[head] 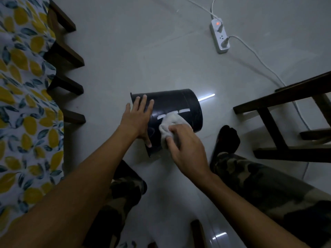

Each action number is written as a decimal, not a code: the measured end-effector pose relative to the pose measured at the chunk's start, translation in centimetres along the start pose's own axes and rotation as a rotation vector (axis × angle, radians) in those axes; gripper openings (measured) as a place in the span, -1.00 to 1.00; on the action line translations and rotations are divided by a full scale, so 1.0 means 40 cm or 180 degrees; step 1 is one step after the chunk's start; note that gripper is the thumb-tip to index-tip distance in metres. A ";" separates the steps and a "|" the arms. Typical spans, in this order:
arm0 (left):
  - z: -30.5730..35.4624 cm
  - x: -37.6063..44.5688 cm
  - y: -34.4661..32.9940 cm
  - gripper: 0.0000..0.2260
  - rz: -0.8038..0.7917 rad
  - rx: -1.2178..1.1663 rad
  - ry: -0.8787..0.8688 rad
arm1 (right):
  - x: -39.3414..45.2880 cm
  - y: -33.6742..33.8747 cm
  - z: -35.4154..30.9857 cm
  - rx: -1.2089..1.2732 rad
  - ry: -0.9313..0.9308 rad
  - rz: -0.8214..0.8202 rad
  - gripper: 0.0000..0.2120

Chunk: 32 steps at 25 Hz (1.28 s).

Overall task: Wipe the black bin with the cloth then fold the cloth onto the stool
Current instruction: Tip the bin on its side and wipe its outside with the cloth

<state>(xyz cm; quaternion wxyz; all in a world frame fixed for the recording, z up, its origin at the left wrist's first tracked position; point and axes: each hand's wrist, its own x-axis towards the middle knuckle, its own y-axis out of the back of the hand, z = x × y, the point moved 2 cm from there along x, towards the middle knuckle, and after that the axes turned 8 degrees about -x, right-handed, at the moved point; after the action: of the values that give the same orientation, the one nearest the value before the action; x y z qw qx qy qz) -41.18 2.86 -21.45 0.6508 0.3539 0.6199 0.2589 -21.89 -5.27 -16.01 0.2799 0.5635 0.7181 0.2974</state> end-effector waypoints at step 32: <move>-0.086 0.110 -0.015 0.55 0.0006 -0.0120 -0.0333 | 0.291 -0.296 0.121 -0.1789 0.0028 0.0082 -0.46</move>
<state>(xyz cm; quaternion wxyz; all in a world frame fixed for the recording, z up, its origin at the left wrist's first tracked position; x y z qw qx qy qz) -44.23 6.40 -24.58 0.6886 0.3553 0.5796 0.2524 -28.37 4.41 -28.80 0.4183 0.4716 0.6014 0.4908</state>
